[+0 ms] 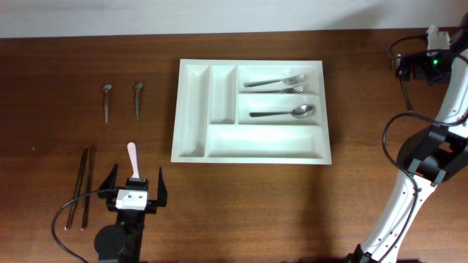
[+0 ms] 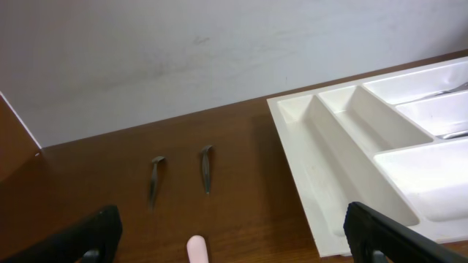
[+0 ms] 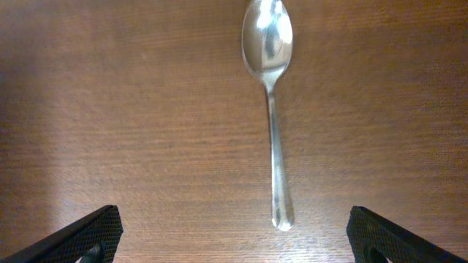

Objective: Pack container
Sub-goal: 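Lower the right gripper and close it on the spoon handle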

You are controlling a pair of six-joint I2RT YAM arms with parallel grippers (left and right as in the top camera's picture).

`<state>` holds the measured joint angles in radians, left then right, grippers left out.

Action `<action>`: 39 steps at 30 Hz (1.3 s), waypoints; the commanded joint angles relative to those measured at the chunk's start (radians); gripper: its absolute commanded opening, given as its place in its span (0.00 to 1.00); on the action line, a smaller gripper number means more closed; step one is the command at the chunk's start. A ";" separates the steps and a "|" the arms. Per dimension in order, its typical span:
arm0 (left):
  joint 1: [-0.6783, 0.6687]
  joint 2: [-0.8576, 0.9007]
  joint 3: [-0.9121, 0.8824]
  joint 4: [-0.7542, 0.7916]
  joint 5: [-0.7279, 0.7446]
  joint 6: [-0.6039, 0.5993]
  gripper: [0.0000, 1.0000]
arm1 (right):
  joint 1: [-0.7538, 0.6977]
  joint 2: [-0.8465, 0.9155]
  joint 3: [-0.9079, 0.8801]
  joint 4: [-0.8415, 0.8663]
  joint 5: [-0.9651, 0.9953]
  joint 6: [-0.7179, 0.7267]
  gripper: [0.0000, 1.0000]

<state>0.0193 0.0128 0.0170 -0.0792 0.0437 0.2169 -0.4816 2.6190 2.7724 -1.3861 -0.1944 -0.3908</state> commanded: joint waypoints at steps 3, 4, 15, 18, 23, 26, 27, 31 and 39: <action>0.003 -0.008 -0.008 0.000 -0.007 -0.002 0.99 | 0.014 -0.001 -0.008 -0.023 0.151 0.002 0.99; 0.003 -0.008 -0.008 0.000 -0.007 -0.002 0.99 | 0.009 0.004 -0.008 -0.023 0.156 0.002 0.99; 0.003 -0.008 -0.008 0.000 -0.007 -0.002 0.99 | -0.004 0.083 -0.019 0.069 0.145 -0.055 0.99; 0.003 -0.008 -0.008 0.000 -0.007 -0.002 0.99 | -0.004 0.099 -0.019 0.104 0.142 -0.066 0.99; 0.003 -0.008 -0.008 0.000 -0.007 -0.002 0.99 | -0.004 0.122 -0.020 0.135 0.128 -0.066 0.99; 0.003 -0.008 -0.008 0.000 -0.007 -0.002 0.99 | -0.004 0.135 -0.022 0.157 0.116 -0.066 0.99; 0.003 -0.008 -0.008 0.000 -0.007 -0.002 0.99 | -0.004 0.138 -0.022 0.160 0.116 -0.065 0.99; 0.003 -0.008 -0.008 0.000 -0.007 -0.002 0.99 | -0.004 0.153 -0.025 0.160 0.111 -0.065 0.99; 0.003 -0.008 -0.008 0.000 -0.007 -0.002 0.99 | -0.004 0.188 -0.030 0.155 0.113 -0.065 0.99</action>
<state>0.0193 0.0128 0.0170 -0.0792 0.0437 0.2169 -0.4839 2.7846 2.7541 -1.2274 -0.0715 -0.4488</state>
